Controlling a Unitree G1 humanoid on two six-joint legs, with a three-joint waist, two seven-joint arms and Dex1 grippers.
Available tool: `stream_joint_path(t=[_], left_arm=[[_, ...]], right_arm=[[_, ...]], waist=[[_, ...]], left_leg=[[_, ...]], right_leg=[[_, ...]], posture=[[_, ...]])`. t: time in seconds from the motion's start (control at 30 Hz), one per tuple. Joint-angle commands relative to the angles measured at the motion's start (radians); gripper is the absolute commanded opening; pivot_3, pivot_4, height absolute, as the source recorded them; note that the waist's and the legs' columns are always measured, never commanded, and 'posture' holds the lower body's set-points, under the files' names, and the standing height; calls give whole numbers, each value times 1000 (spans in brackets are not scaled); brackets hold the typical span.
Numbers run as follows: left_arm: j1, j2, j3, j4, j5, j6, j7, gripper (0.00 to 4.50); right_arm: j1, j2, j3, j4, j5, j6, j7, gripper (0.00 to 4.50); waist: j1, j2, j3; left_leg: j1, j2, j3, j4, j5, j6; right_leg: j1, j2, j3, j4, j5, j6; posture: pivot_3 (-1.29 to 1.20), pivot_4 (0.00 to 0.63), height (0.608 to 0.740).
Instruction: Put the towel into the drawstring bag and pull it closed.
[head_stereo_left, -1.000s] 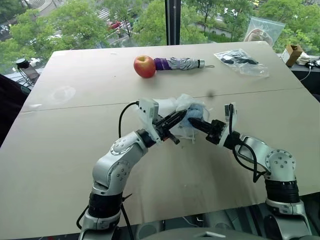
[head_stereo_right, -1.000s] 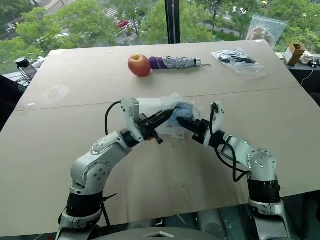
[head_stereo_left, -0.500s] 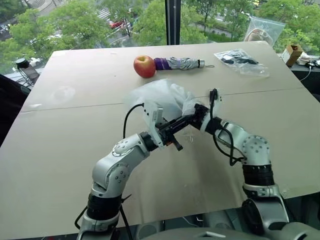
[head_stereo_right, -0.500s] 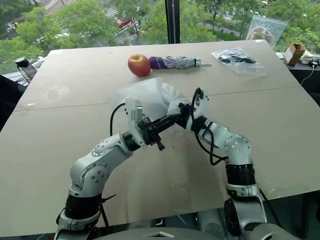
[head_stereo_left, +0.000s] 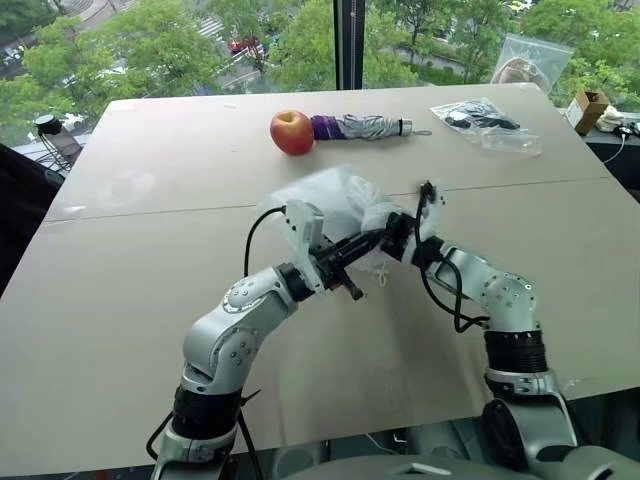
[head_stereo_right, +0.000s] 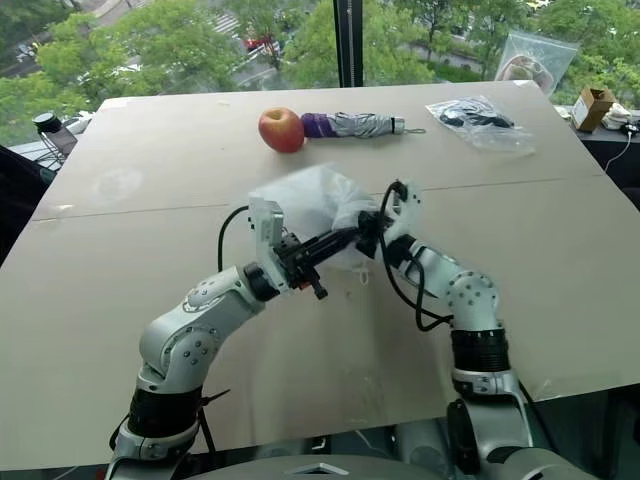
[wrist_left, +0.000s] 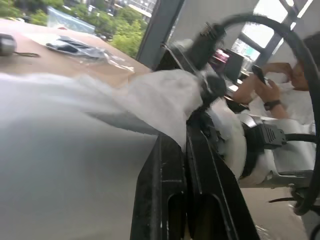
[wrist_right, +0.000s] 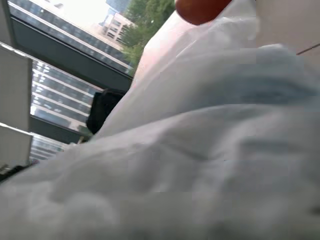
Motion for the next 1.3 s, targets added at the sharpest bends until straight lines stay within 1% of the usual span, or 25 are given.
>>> stream_joint_path(t=[0.03,0.07,0.13,0.27,0.37,0.5,0.57,0.7,0.73,0.8,0.87,0.97,1.07,1.13,1.17,1.2,1.23,1.27,1.3], left_arm=[[-37,25,47,15,30,-61,-8,0],[-41,30,51,23,29,-63,-14,0],[-51,35,55,40,29,-70,-27,0],[-63,39,55,61,30,-78,-38,0],[-68,39,52,66,30,-78,-43,0],[-73,37,50,64,29,-75,-42,0],[-73,36,47,63,29,-72,-41,0],[-75,39,43,61,31,-69,-42,0],[-75,40,45,62,31,-68,-41,0],[-75,43,49,63,31,-67,-40,0],[-75,52,44,62,41,-68,-44,0],[-75,59,40,59,48,-67,-47,0],[-74,63,35,57,53,-66,-50,0],[-71,68,30,52,59,-66,-52,0],[-70,71,30,49,60,-65,-52,0],[-70,75,32,47,60,-64,-51,0],[-69,78,36,45,60,-63,-49,0],[-69,80,39,44,60,-63,-47,0],[-68,82,41,44,59,-62,-46,0]], right_arm=[[36,-90,-41,-102,-10,16,91,1567],[48,-125,-40,-118,-16,25,120,2141],[80,-213,-46,-155,7,71,199,2988],[130,-360,-57,-224,35,118,365,2988],[157,-425,-75,-273,33,102,473,2988],[173,-516,-21,-222,-241,-83,555,2988],[180,-553,45,-177,-383,-174,594,2988],[196,-613,198,-102,-654,-382,685,2988],[189,-610,223,-68,-710,-429,685,2988],[159,-560,239,13,-785,-509,649,2988],[130,-498,231,81,-817,-568,628,2988],[89,-447,253,179,-893,-639,636,2988],[28,-377,249,292,-929,-680,618,2988],[-2,-342,246,356,-947,-660,604,2988],[-9,-333,242,375,-951,-653,603,2499],[-8,-328,237,377,-940,-619,614,2490],[-1,-328,231,369,-924,-585,629,2186],[13,-332,227,355,-911,-552,646,1781],[29,-338,223,342,-905,-532,656,1221]], waist=[[-3,0,0],[-5,0,0],[-5,0,0],[-4,0,1],[-5,-1,1],[-3,-1,2],[-2,-2,2],[-2,-2,2],[-2,-2,2],[-4,-2,2],[-5,-2,3],[-3,-3,3],[-3,-3,3],[-4,-3,3],[-5,-3,3],[-5,-3,3],[-5,-3,3],[-4,-3,3],[-3,-3,3]], left_leg=[[0,0,0,0,0,0],[0,0,1,0,0,0],[0,0,2,0,0,0],[0,0,1,-1,0,0],[0,1,1,-1,0,0],[1,1,1,-1,0,0],[1,0,1,-1,0,0],[1,0,3,0,0,0],[1,0,4,0,0,0],[1,0,6,0,0,0],[1,0,7,0,0,0],[2,0,7,0,0,0],[2,0,8,0,0,0],[3,0,8,0,0,0],[3,0,8,0,0,0],[3,1,8,0,0,0],[3,1,8,0,0,0],[3,1,8,0,0,0],[4,1,8,0,0,0]], right_leg=[[0,0,0,0,0,0],[0,0,1,-1,0,0],[0,0,1,-1,0,0],[0,0,1,-2,0,1],[0,1,1,-2,0,1],[0,1,1,-2,-2,4],[0,1,1,-2,-5,1],[0,0,2,-2,-5,0],[0,1,2,-1,-5,0],[0,1,2,-2,-3,3],[0,1,3,-1,-2,4],[0,2,3,0,-2,4],[0,1,3,0,0,1],[0,1,4,0,0,0],[0,1,4,0,0,0],[0,1,5,0,0,0],[0,1,5,1,0,0],[0,1,5,1,0,0],[0,1,5,1,0,0]], posture=[[0,150,740],[0,150,740],[0,150,740],[0,150,740],[0,150,740],[0,150,740],[0,150,740],[0,150,740],[0,150,740],[0,150,740],[0,150,740],[0,150,740],[0,150,740],[0,150,740],[0,150,740],[0,150,740],[0,150,740],[0,150,740],[0,150,740]])
